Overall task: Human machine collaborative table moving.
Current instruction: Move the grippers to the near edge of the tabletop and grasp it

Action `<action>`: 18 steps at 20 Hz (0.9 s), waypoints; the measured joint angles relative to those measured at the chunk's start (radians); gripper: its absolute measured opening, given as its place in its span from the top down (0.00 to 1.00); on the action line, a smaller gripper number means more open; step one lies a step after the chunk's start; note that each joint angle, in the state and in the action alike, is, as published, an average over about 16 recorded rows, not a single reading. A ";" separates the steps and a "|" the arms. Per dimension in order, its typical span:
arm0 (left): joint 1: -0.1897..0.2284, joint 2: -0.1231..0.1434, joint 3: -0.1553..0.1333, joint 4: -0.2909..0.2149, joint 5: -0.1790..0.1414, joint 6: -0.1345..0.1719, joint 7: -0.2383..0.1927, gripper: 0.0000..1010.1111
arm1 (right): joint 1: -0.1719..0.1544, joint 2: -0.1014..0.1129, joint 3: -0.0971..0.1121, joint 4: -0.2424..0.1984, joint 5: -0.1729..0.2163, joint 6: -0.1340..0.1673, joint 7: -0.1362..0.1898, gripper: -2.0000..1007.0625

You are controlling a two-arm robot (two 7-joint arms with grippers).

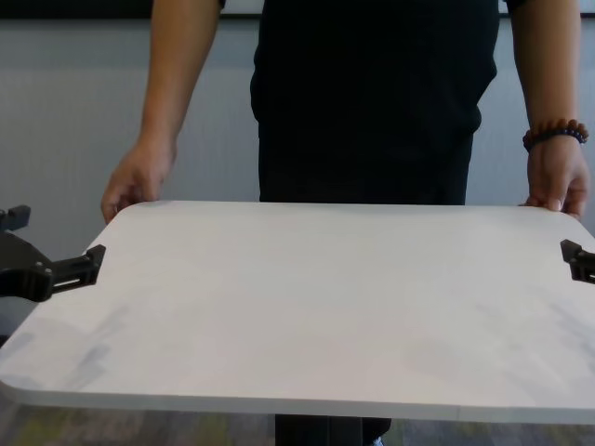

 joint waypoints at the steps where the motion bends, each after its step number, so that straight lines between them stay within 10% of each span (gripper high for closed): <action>1: 0.000 0.000 0.000 0.000 0.000 0.000 0.000 0.01 | 0.000 0.000 0.000 0.000 0.000 0.000 0.000 0.00; 18: 0.000 0.000 0.000 0.000 0.000 0.000 0.000 0.01 | 0.000 0.000 0.000 0.000 0.000 0.000 0.000 0.00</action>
